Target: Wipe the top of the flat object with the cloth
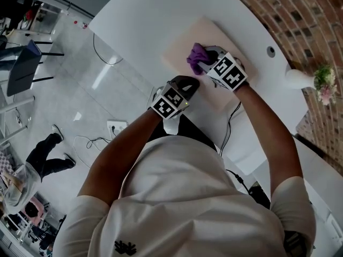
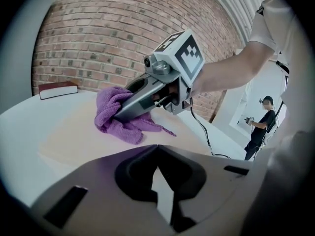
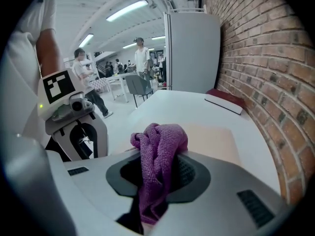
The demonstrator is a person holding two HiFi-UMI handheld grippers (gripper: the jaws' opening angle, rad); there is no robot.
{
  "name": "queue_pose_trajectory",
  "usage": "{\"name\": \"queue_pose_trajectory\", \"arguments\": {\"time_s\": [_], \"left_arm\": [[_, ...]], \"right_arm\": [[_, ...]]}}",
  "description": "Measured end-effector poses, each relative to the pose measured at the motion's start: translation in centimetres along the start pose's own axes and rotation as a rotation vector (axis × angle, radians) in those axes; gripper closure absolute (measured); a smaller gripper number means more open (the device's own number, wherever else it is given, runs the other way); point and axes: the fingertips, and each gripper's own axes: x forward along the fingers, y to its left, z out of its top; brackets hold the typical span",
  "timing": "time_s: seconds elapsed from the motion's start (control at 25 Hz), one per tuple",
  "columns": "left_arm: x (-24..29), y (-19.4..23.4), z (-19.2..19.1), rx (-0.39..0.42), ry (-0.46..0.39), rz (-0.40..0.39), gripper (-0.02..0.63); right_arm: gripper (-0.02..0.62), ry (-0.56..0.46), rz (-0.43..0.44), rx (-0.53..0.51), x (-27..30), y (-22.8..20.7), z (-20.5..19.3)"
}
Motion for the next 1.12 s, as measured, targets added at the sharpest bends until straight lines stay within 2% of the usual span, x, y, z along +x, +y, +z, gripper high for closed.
{"name": "queue_pose_trajectory", "arguments": {"time_s": [0.48, 0.76, 0.92, 1.12], "left_arm": [[-0.1, 0.2, 0.0, -0.008, -0.007, -0.004, 0.581], [0.0, 0.2, 0.0, -0.014, -0.008, -0.010, 0.581], [-0.1, 0.2, 0.0, -0.014, -0.009, -0.014, 0.581], [-0.1, 0.2, 0.0, -0.014, -0.010, -0.022, 0.581]], "right_arm": [[0.480, 0.029, -0.178, 0.103, -2.9, -11.3, -2.6], [0.480, 0.046, -0.260, 0.177, -3.6, -15.4, -3.4], [0.480, -0.023, -0.240, 0.195, -3.6, -13.7, -1.1], [0.480, -0.068, -0.117, 0.099, -1.8, -7.3, 2.7]]}}
